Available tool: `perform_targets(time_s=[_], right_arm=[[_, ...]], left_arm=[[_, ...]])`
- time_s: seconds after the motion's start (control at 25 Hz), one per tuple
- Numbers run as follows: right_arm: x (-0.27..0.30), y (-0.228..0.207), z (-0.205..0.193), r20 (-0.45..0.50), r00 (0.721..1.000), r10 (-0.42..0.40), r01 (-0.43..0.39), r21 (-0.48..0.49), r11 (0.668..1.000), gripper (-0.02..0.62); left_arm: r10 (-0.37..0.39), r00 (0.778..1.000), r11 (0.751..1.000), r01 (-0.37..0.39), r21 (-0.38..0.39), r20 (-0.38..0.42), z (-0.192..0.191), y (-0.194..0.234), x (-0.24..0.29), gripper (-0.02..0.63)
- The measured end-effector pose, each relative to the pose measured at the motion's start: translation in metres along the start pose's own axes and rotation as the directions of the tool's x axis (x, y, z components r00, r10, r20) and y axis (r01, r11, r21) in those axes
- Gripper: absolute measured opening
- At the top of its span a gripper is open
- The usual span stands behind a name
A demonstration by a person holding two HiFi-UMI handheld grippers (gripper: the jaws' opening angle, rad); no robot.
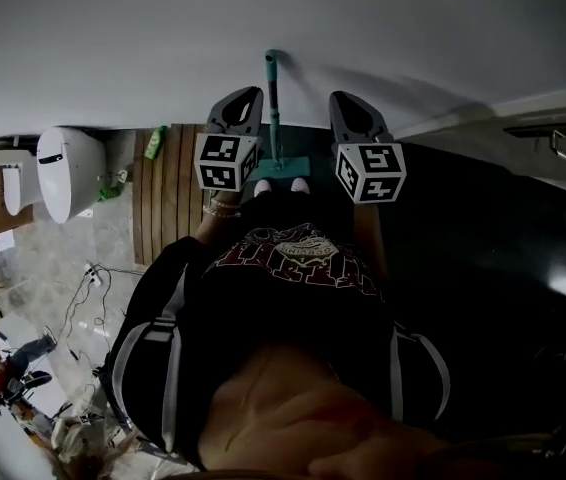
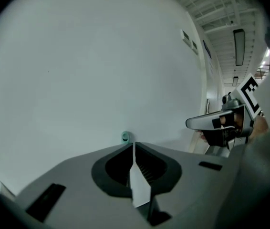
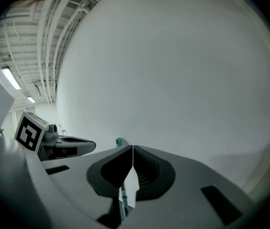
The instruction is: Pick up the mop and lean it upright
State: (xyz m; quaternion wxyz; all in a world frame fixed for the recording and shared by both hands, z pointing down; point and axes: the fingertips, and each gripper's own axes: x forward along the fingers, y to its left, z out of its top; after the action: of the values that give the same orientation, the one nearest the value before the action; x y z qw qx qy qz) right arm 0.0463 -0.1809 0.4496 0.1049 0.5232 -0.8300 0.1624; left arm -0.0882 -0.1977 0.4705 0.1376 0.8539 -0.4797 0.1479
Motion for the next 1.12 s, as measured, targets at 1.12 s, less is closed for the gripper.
perform_targets(time_s=[1.12], right_arm=[[-0.020,-0.042,0.003,0.001,0.983,-0.185,0.184,0.078,0.980,0.020]], left_arm=[[-0.005,0.997,0.999,0.008,0.032,-0.079,-0.016,0.024,0.091,0.186]])
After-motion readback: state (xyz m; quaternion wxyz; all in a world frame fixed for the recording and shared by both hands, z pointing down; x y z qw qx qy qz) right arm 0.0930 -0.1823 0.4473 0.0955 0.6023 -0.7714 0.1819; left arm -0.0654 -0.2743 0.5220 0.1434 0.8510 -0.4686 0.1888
